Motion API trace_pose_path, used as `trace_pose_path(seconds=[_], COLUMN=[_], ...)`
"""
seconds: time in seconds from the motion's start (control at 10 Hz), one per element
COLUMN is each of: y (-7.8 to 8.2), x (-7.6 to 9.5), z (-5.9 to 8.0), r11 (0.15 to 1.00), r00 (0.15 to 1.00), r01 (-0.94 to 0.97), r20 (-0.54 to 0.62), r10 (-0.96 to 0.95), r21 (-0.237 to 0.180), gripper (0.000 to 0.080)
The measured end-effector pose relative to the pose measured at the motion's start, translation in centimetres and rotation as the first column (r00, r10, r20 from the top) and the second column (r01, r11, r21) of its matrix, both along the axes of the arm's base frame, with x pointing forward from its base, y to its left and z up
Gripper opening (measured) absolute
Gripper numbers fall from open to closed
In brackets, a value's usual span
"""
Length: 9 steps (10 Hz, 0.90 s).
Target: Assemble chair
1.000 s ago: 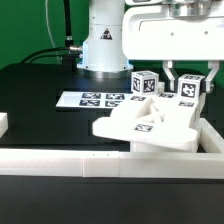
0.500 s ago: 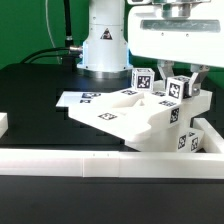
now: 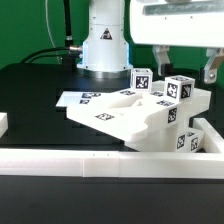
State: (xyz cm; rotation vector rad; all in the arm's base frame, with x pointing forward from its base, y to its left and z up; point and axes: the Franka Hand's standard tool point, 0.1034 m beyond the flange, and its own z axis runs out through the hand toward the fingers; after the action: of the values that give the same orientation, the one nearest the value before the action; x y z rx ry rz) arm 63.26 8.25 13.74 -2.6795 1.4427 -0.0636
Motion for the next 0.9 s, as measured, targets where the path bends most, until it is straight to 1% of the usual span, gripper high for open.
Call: trace_pose_path(seconds=[0.2,0.9], y=[-0.08,-0.06], x=[-0.05,-0.11], z=[-0.50,-0.67], r11=[1.000,1.000], r00=[1.000,1.000], r01=[0.000,-0.001], r20=[-0.003,-0.005], r10=[0.000,0.001], r21=[-0.002,-0.003], gripper=[0.0644,0.0649])
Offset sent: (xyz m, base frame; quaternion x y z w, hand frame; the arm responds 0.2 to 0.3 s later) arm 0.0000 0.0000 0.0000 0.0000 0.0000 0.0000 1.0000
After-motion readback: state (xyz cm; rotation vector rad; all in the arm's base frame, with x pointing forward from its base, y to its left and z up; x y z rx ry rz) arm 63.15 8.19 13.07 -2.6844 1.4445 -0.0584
